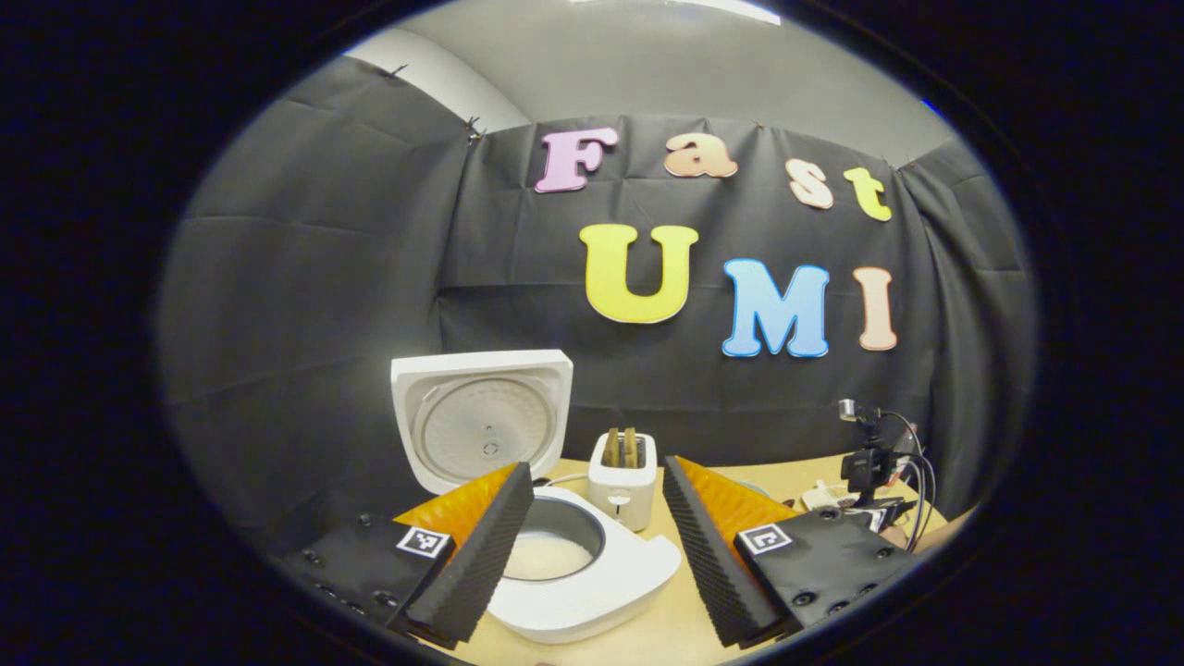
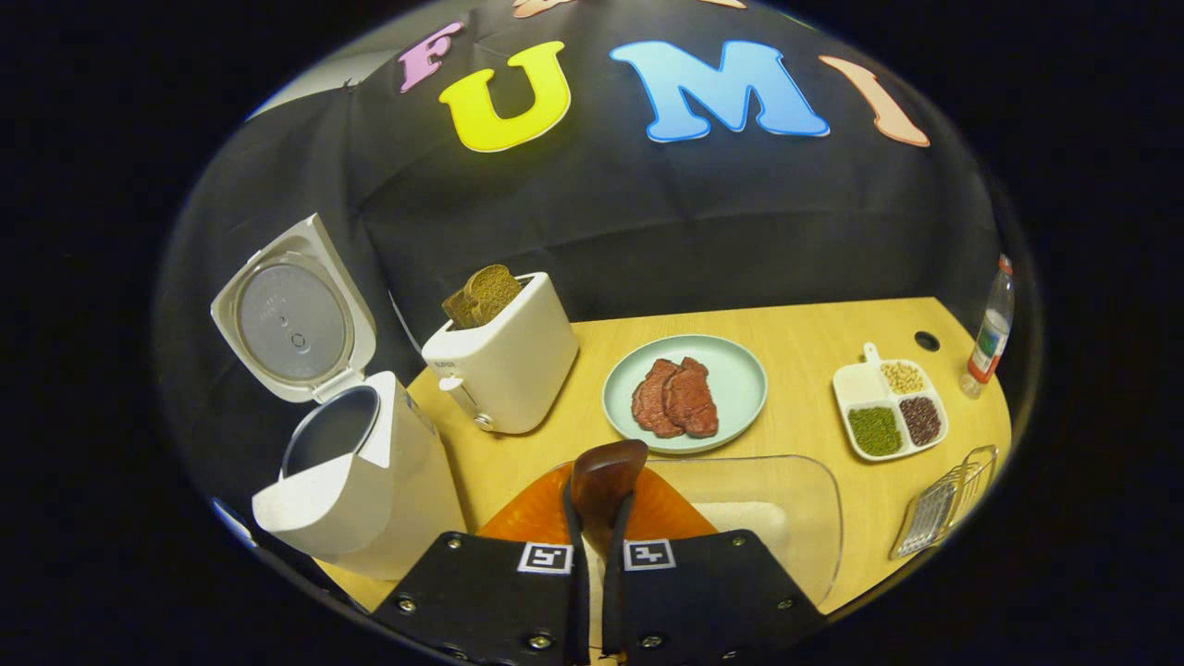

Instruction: Close the left gripper, press the button to open the rice cooker; take a wooden spoon from the chopstick holder with the right hand, scoop a spoonful of rice and pour it into the rice cooker, then put the wooden spoon back into the chopstick holder.

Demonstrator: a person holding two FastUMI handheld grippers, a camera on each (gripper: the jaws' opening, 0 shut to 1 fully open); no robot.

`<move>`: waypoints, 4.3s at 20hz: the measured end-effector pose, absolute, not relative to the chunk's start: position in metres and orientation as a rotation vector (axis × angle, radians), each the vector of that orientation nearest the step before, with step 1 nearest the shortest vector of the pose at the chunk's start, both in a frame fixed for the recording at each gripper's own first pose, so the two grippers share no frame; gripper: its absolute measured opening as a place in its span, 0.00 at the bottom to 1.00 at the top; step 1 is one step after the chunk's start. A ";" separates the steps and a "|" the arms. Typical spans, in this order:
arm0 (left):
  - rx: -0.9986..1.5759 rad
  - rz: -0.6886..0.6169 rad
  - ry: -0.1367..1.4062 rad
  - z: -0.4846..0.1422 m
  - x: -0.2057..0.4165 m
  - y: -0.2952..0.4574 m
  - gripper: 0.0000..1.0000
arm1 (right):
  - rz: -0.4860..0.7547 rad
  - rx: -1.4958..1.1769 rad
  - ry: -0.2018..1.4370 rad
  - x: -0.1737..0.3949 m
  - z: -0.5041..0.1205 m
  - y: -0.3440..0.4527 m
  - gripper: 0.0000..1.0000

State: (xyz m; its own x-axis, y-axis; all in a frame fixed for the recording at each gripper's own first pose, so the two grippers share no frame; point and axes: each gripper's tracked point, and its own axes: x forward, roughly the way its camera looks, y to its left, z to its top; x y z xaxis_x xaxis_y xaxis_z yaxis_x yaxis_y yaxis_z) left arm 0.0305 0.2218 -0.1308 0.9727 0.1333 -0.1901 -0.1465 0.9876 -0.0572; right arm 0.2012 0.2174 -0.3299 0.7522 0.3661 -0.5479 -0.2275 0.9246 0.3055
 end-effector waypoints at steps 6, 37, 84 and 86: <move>-0.040 0.156 0.181 -0.128 0.031 0.219 0.98 | 0.319 0.492 0.687 0.203 -0.327 0.213 0.06; -0.020 0.099 0.086 -0.089 0.019 0.174 0.97 | 0.471 1.093 0.467 0.204 -0.144 0.185 0.06; -0.106 0.289 0.113 -0.134 -0.029 0.317 0.98 | 1.186 -0.392 0.103 0.176 -0.156 0.544 0.06; -0.118 0.293 0.110 -0.135 -0.030 0.317 0.98 | 1.179 -0.354 0.105 0.176 -0.149 0.544 0.06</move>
State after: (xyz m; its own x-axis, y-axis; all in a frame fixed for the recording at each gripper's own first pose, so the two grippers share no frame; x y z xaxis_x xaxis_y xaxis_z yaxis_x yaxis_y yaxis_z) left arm -0.0297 0.3173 -0.1348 0.9513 0.2816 -0.1251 -0.2945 0.9505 -0.0993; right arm 0.1762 0.5443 -0.1487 0.3841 0.8847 -0.2640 -0.9175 0.3338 -0.2160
